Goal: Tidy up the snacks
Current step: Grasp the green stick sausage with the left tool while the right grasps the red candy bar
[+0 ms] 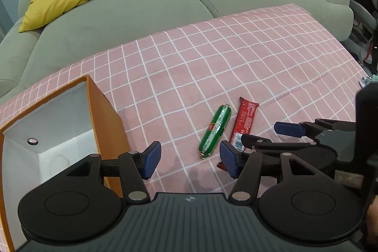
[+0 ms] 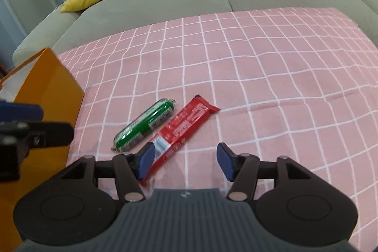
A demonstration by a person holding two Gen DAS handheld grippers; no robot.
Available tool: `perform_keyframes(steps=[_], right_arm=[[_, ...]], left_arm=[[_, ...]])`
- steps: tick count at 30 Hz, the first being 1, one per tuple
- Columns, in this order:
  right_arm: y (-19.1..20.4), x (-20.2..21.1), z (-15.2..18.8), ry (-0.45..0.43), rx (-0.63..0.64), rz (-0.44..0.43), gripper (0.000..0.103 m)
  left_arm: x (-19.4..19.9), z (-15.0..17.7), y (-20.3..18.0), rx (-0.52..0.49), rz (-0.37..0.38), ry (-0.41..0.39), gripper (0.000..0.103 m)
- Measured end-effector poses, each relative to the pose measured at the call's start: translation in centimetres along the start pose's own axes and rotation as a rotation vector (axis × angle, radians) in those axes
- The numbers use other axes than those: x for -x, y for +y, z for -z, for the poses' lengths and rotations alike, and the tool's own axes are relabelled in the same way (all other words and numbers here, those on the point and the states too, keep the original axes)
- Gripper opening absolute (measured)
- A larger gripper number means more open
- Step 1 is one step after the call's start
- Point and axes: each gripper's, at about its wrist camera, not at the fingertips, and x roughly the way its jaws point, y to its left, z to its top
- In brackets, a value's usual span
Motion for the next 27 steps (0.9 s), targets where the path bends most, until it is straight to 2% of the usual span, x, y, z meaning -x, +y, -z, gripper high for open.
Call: perform_keyframes(steps=[8,12,13,16,20,27], right_arm=[[1.5,-2.6,-1.3,0.019,-0.012,0.024,0.056],[2.5,-3.3,-1.2,0.019,0.052,0.050,0.058],[2.7,-3.5,-1.1,0.018,0.076,0.054,0.056],[2.9,-3.4,-0.7,0.012,0.138,0.067,0.040],[1.3,-2.7,-0.4,0.029,0.176,0.044,0.031],[-1.2,-1.0,0.3,0.049,0.276,0.044,0.024]], left_arm=[[-0.7,-0.8,0.5,0.025,-0.004,0.005,0.067],[-1.3,-1.0,0.4,0.019,-0.002,0.019,0.067],[-1.4,-1.0,0.2,0.014,0.002,0.024,0.067],[-1.8,-1.2,-0.2,-0.006,0.012,0.036,0.067],[-2.7,-1.3,-1.2,-0.054,0.031,0.063,0.067],[-5.6,-1.8,-2.9,-0.116,0.043,0.101,0.066]])
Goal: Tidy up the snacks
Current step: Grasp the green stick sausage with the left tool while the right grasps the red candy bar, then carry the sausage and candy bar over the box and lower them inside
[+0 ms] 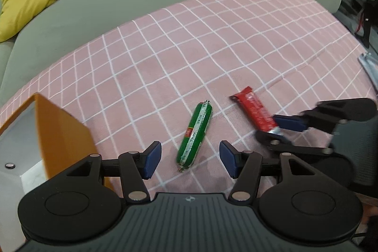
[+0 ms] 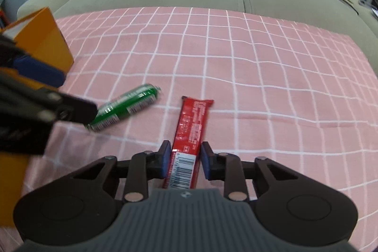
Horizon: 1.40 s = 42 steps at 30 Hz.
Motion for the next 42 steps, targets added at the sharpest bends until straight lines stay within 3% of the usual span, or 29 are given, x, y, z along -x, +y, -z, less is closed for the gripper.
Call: perform_keyframes(steps=[6,10,15,17,23,31,42], right_arm=[[-1.1,0.5,0.5,-0.003,-0.008,-0.009,0.026],[-0.9,0.2,0.3,-0.009,0.000,-0.012,0.033],[-0.1,-0.3,-0.2,-0.014,0.034,-0.002,0.036],[0.0,-0.5,-0.2,-0.016,0.044,-0.002,0.038],[0.2,-0.8,-0.4,-0.015,0.063,0.007,0.021],[0.3,-0.8,-0.4,0.017,0.076,-0.016,0.021],[0.7,1.5,2.2,0.070,0.098,-0.042,0.021]], left_arm=[[-3.0,-0.7,-0.4,-0.030,-0.015,0.050,0.062],[-4.4,-0.9,-0.3,-0.032,-0.029,0.071,0.058],[-5.3,-0.8,0.2,0.013,-0.022,0.077,0.048],[-5.3,-0.9,0.3,0.035,0.001,0.080,0.035],[-5.0,-0.6,-0.6,0.014,-0.008,0.077,0.025],[-4.6,0.1,-0.5,0.095,-0.011,0.107,0.024],[-1.2,3.6,-1.0,0.212,0.052,0.120,0.024]])
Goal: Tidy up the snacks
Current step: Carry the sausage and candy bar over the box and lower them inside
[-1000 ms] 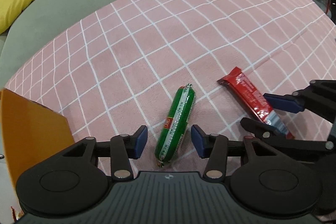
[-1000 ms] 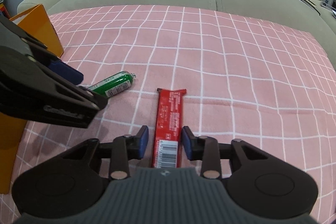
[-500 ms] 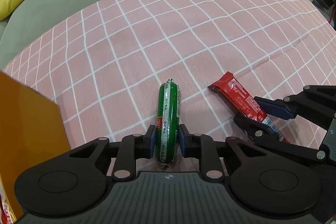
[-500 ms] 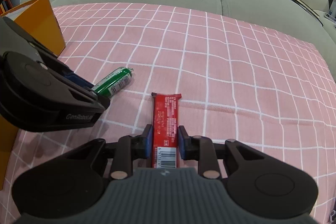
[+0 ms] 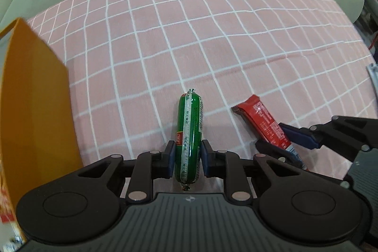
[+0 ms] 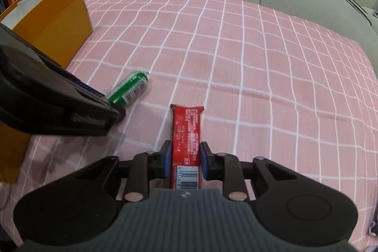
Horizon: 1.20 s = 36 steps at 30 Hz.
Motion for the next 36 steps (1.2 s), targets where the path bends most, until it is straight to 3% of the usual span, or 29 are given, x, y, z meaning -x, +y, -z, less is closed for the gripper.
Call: perform_keyframes(steps=[8,19,30,36], right_arm=[[-0.1,3.3,2.2,-0.019,-0.048,-0.031,0.021],[2.2,8.8,2.9,-0.119,-0.065,-0.091,0.021],[7.2,13.3,0.5,-0.231,0.008,-0.168,0.021],[10.2,15.5,-2.0,-0.292,0.049,-0.211,0.021]], left_arm=[[4.7,3.0,-0.7,0.051,0.038,-0.072,0.024],[11.5,5.6,-0.5,0.085,0.048,-0.189,0.024],[18.6,7.8,3.2,0.137,0.028,-0.337,0.024],[21.4,8.1,6.0,0.144,-0.045,-0.386,0.024]])
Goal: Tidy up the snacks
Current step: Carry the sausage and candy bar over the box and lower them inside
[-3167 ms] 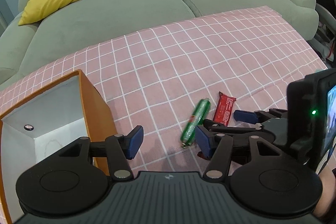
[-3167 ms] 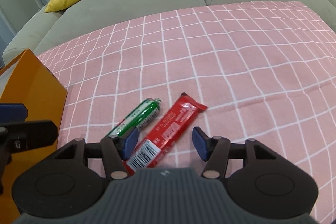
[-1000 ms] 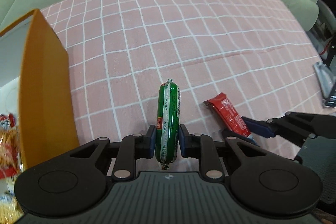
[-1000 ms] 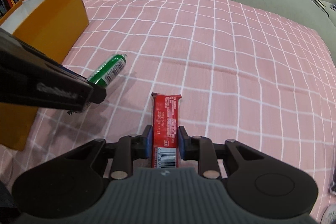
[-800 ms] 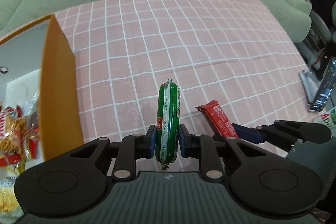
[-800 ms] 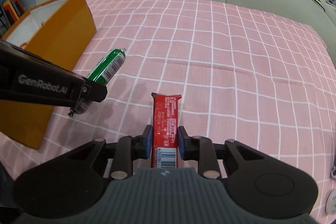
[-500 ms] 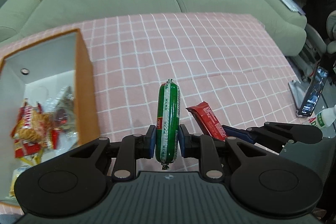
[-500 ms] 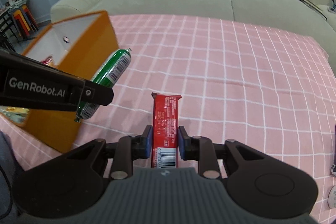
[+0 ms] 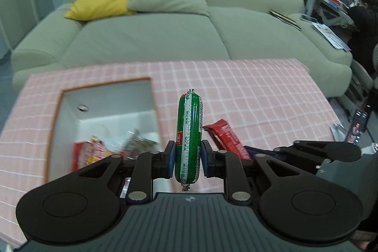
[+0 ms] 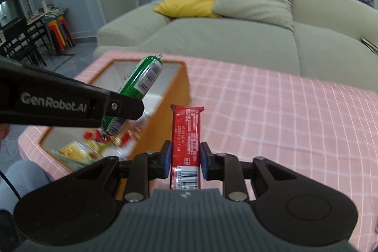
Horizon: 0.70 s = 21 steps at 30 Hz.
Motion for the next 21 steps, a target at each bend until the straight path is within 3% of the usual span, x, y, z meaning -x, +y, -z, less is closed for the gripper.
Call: perform_keyframes(steps=[10,15,21], right_arm=[[5.4,-1.5,-4.6,-0.031,0.045,-0.099,0.021],[7.5,-4.2,-6.0,-0.002,0.065,-0.120,0.021],[8.5,-8.4,-7.4,0.047,0.125,-0.085,0.021]], left_arm=[[1.1,-2.0,5.7,-0.006,-0.112,-0.025,0.024],[0.0,-2.4,8.2,-0.007,-0.141,0.002,0.024],[-3.3,-2.4,10.4,-0.018,-0.152,0.074,0.024]])
